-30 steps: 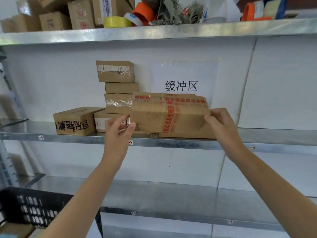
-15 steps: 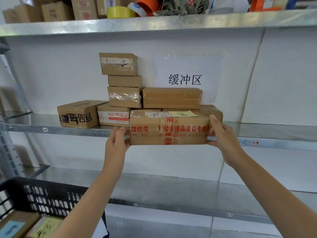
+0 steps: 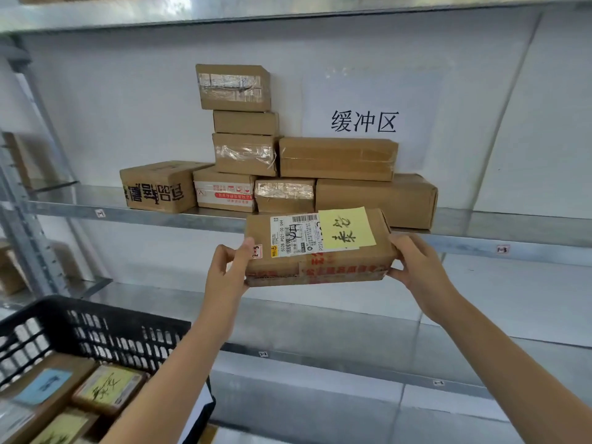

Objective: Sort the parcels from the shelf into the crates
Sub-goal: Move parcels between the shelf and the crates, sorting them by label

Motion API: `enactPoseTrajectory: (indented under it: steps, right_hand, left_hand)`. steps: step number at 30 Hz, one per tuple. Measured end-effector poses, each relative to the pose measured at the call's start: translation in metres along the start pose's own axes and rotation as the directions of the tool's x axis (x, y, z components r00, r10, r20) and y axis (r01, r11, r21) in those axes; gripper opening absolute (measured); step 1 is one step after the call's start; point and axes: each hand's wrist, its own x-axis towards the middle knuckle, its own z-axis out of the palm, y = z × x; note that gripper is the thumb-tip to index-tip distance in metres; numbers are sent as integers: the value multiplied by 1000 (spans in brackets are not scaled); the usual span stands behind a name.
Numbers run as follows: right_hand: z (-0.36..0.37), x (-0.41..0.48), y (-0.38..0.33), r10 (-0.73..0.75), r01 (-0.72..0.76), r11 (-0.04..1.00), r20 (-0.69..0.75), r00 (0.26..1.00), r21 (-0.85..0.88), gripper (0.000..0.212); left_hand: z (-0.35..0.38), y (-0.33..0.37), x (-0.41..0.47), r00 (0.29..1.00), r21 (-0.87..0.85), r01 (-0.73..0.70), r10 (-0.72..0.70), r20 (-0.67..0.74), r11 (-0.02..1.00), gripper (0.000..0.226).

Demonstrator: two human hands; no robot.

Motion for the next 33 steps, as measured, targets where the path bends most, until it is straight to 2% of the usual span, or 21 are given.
enactPoseTrajectory:
  steps: [2, 5, 9, 13, 16, 18, 23, 26, 29, 33]
  right_hand:
    - [4, 2, 6, 14, -14, 1000, 51, 999, -5, 17]
    - [19, 5, 9, 51, -46, 998, 112, 992, -47, 24]
    - [52, 12, 10, 142, -104, 978, 211, 967, -180, 66]
    - [99, 16, 25, 214, -134, 957, 316, 924, -256, 82]
    - [137, 25, 45, 272, -157, 943, 408, 872, -293, 97]
    - [164, 30, 58, 307, -174, 938, 486, 818, -300, 91]
    - [233, 35, 92, 363, -195, 928, 659, 659, -316, 64]
    - [273, 38, 110, 392, -194, 917, 697, 600, -349, 60]
    - [309, 37, 127, 417, -133, 901, 744, 522, -413, 57]
    - [350, 30, 154, 492, -46, 855, 779, 388, -517, 54]
  left_hand:
    - [-5, -1, -2, 999, 35, 30, -29, -39, 999, 38]
    - [-19, -3, -4, 993, 71, 51, -43, -106, 996, 33]
    - [-49, -3, -7, 987, 106, 48, -31, -157, 993, 31]
    - [-91, 1, -16, 980, 163, 64, -31, -197, 985, 35]
    - [-123, -1, -25, 959, 179, 95, -42, -280, 979, 34]
    - [-145, -5, -30, 932, 203, 120, -40, -361, 972, 41]
    - [-203, -18, -40, 862, 244, 211, -63, -504, 946, 40]
    - [-235, -26, -40, 785, 190, 226, -63, -616, 955, 28]
    - [-264, -34, -36, 702, 153, 231, -56, -710, 961, 23]
    - [-294, -51, -27, 648, 141, 248, -56, -760, 958, 21]
